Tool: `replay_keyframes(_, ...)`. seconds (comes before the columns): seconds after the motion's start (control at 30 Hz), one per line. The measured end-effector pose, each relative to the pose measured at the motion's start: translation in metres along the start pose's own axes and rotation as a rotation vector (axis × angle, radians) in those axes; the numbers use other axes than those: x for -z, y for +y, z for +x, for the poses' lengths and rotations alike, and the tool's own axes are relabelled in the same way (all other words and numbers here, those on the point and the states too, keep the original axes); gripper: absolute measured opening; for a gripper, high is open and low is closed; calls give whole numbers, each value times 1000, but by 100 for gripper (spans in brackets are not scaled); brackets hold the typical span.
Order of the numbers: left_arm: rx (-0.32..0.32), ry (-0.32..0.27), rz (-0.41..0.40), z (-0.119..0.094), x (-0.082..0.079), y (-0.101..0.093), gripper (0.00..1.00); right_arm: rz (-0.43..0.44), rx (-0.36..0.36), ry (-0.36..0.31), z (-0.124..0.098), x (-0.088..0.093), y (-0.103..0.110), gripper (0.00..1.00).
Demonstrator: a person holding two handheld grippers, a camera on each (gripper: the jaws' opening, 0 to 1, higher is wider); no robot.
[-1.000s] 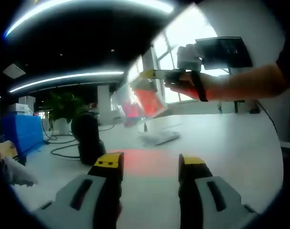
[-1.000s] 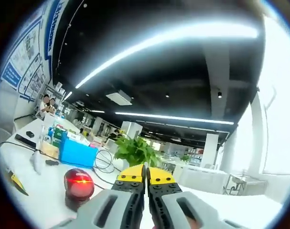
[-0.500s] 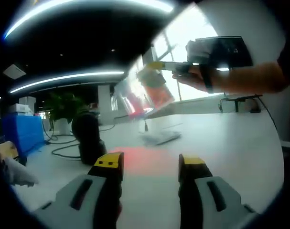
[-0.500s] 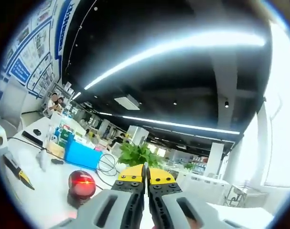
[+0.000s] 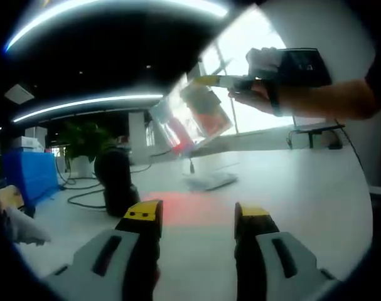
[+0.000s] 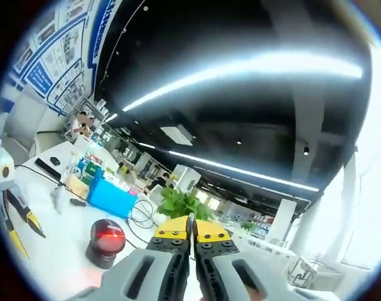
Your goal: Clip sheet goods on table flip sheet goods clip sheet goods scan sheet goods put sheet goods back to table
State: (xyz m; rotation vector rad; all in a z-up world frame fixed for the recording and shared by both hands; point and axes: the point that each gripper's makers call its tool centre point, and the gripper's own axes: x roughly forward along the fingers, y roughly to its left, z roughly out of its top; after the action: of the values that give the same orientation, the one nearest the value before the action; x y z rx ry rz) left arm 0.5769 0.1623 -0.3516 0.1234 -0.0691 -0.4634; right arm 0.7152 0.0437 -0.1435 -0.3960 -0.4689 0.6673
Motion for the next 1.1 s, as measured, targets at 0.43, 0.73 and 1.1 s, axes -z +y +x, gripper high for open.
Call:
replay_keyframes(0.43, -2, 1, 1, 0, 0, 0, 38, 39, -21, 50, -14, 34, 13, 0)
replay_keyframes(0.73, 0, 3, 4, 0, 1, 0, 38, 53, -40, 65, -16, 45, 28, 0)
replay_keyframes(1.1, 0, 4, 3, 0, 1, 0, 38, 74, -44, 122, -23, 67, 29, 0)
